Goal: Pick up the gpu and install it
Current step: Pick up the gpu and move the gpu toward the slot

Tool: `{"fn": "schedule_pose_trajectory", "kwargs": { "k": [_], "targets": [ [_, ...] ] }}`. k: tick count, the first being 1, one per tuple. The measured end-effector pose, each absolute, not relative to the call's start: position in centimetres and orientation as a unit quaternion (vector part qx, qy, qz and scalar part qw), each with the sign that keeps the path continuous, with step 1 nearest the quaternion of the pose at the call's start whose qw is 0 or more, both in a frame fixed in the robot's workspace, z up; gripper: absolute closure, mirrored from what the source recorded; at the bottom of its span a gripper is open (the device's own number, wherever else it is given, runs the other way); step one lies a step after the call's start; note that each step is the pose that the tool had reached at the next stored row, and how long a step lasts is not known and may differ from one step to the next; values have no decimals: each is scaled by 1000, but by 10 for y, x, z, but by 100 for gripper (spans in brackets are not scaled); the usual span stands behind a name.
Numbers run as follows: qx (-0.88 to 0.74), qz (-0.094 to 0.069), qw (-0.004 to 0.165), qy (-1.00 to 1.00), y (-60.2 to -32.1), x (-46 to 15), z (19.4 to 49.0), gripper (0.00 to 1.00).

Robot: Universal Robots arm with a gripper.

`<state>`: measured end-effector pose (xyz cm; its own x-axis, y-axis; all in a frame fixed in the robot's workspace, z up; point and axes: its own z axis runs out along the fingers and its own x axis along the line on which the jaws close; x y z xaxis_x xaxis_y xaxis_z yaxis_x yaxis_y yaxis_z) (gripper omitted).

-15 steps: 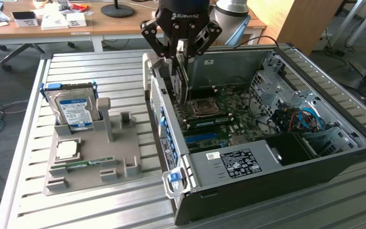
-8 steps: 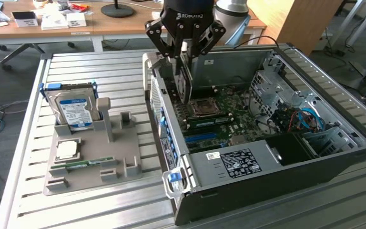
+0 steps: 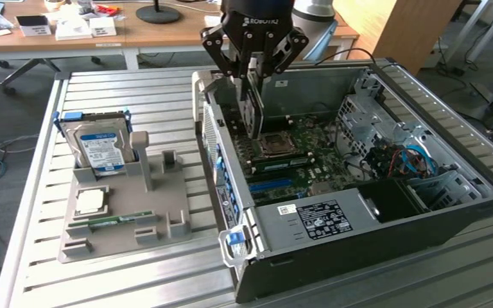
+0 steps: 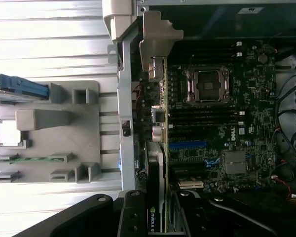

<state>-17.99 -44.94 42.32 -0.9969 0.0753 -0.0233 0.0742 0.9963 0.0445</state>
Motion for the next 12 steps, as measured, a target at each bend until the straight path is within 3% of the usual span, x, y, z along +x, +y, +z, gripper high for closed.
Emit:
{"fn": "schedule_pose_trajectory", "kwargs": {
  "k": [12],
  "targets": [
    [37,22,13,999,-449,-161,423,73]
  ]
}}
